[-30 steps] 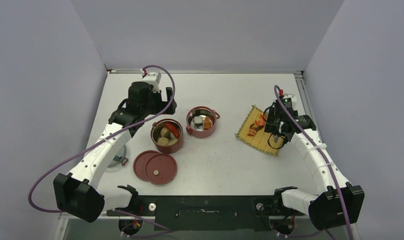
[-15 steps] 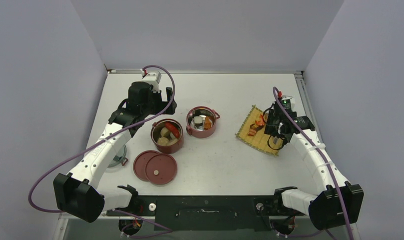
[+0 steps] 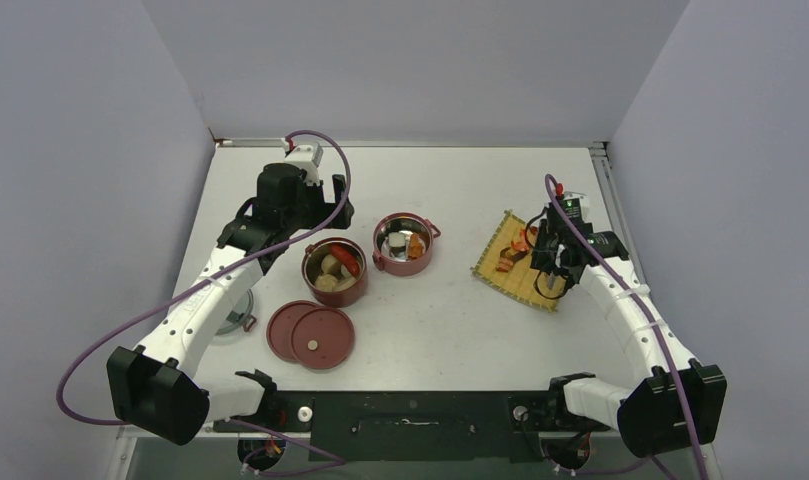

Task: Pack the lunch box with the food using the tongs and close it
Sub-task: Pick up the fake food from the plate.

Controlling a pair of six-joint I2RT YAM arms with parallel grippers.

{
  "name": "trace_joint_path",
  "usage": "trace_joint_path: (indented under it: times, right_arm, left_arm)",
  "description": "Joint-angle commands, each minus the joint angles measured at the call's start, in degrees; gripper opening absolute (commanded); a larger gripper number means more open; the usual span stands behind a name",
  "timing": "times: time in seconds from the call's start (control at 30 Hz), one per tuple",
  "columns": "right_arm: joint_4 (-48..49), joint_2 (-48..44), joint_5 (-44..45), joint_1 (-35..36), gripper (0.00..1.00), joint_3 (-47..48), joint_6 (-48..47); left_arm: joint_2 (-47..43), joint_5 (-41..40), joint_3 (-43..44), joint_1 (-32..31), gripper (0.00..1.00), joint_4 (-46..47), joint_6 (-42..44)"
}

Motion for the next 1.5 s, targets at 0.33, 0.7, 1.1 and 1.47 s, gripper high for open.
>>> trace_joint_path:
  times: [0.33,0.7,1.1,1.47]
  right_arm:
    - [1.5,1.7,2.1,-0.2,0.31,0.1,0.5]
    - [-0.7,-0.5,3.0,-0.2,0.25,3.0,0.6]
    - [-1.1,-6.1,-5.0,2.1,0.21,6.8,1.7]
    - [3.8,-6.5,-4.7,22.2,0.19,13.6,6.6]
  left_arm:
    - [-1.4,0.6,0.1,0.2,0.97,2.5,-0.3]
    - [-1.7,0.5,0.2,0.2,0.97,2.5,-0.3]
    - [-5.4,2.0,-1.1,0.2,0.97,3.3,-0.9]
    - [-7.2,-0.5,-1.7,0.4,0.97,3.2,-0.1]
